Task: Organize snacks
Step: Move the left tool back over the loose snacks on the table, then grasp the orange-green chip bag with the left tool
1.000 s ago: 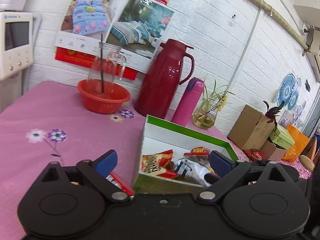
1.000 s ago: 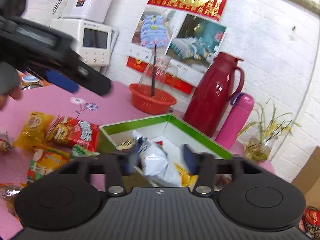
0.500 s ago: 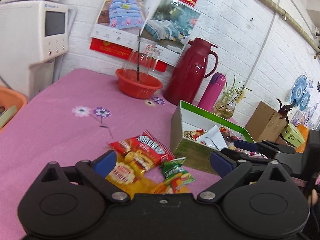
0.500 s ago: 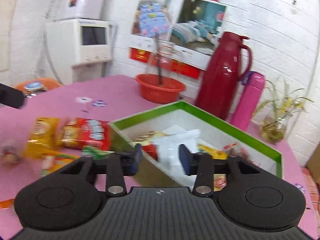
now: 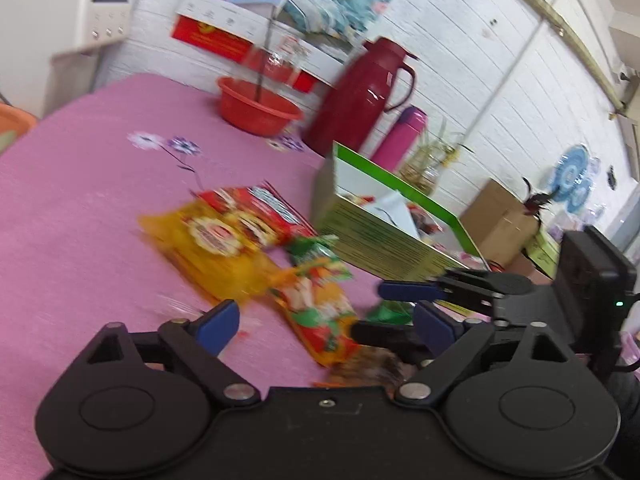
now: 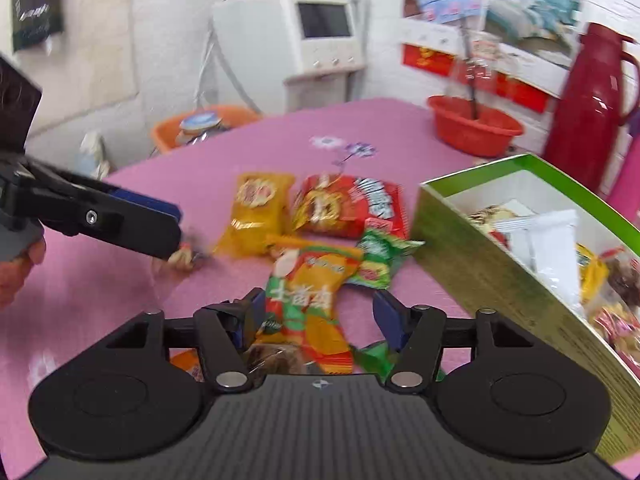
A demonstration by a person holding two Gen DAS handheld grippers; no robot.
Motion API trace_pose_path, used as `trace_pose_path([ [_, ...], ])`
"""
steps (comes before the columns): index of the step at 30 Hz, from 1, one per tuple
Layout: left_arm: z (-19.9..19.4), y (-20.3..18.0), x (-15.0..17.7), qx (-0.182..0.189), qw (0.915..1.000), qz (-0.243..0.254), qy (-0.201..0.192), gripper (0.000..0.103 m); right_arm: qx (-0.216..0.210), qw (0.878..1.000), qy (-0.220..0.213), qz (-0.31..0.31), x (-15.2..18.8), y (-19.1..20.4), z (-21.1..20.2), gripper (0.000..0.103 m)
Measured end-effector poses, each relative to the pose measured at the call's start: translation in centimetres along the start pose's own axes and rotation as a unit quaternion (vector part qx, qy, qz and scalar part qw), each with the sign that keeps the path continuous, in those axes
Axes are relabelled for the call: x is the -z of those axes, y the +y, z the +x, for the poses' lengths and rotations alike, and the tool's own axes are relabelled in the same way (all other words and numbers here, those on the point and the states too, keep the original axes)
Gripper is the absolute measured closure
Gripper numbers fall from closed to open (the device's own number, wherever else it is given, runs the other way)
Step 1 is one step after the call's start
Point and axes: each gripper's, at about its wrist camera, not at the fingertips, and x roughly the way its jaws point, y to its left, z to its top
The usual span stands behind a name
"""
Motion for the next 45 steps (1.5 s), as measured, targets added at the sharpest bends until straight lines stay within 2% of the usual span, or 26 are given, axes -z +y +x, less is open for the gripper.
trace_pose_path([
  [2, 1.0, -0.4, 0.2, 0.007, 0.9999, -0.005, 0.012, 0.032, -0.004, 1.0, 0.013, -0.019, 0.1, 0.5, 0.6, 0.015],
  [5, 2.9, -0.5, 0.3, -0.013, 0.9997, -0.009, 0.021, 0.033, -0.016, 1.0, 0.023, -0.01, 0.0, 0.2, 1.1, 0.017],
  [6, 3.4, -0.3, 0.2, -0.019, 0.9996, -0.011, 0.021, 0.037, -0.02, 0.999, 0.026, -0.003, 0.0, -0.2, 1.2, 0.017],
  [10, 4.3, -0.8, -0.3, -0.028, 0.9995, -0.002, 0.012, 0.037, -0.039, 0.998, 0.036, 0.032, 0.2, -1.3, 1.6, 0.017],
  [13, 5.2, -1.2, -0.7, -0.052, 0.9983, 0.023, 0.011, 0.04, -0.054, 0.996, 0.042, 0.053, 0.4, -2.0, 1.6, 0.018],
  [15, 5.7, -1.7, -0.7, -0.063, 0.9967, 0.048, 0.019, 0.06, -0.058, 0.996, 0.046, 0.055, 0.5, -2.3, 1.6, 0.019],
  [16, 5.9, -1.8, -0.7, -0.067, 0.9956, 0.061, 0.025, 0.061, -0.061, 0.996, 0.048, 0.054, 0.6, -2.3, 1.5, 0.019],
  [19, 6.3, -1.9, -0.7, -0.089, 0.9914, 0.092, 0.027, 0.061, -0.061, 0.996, 0.052, 0.05, 1.1, -2.2, 1.3, 0.022],
  [22, 6.3, -1.1, -1.1, -0.1, 0.9921, 0.071, 0.026, 0.06, -0.063, 0.995, 0.057, 0.055, 1.5, -2.1, 1.3, 0.022],
  [25, 5.0, -1.2, -1.4, -0.056, 0.9974, 0.035, 0.029, 0.06, -0.066, 0.995, 0.053, 0.055, 1.6, -2.1, 1.1, 0.022],
  [29, 3.2, -2.7, -1.0, 0.012, 0.9992, 0.02, 0.034, 0.056, -0.069, 0.995, 0.052, 0.056, 1.6, -2.2, 1.0, 0.022],
  [31, 3.1, -3.4, -0.4, 0.023, 0.9986, 0.018, 0.044, 0.057, -0.073, 0.994, 0.05, 0.06, 1.6, -2.4, 1.0, 0.022],
  [34, 3.6, -3.3, 0.4, 0.0, 0.9985, 0.021, 0.05, 0.056, -0.074, 0.994, 0.048, 0.063, 1.9, -2.4, 0.8, 0.022],
  [41, 5.4, -0.6, 0.4, -0.044, 0.9975, -0.024, 0.049, 0.056, -0.073, 0.994, 0.043, 0.065, 2.4, -2.6, 0.0, 0.022],
  [43, 5.7, 0.0, 0.3, -0.053, 0.9969, -0.034, 0.047, 0.054, -0.072, 0.994, 0.041, 0.067, 2.4, -2.7, 0.1, 0.022],
  [45, 5.7, 0.4, 0.2, -0.057, 0.9969, -0.036, 0.039, 0.045, -0.073, 0.994, 0.039, 0.066, 2.4, -2.7, 0.1, 0.022],
])
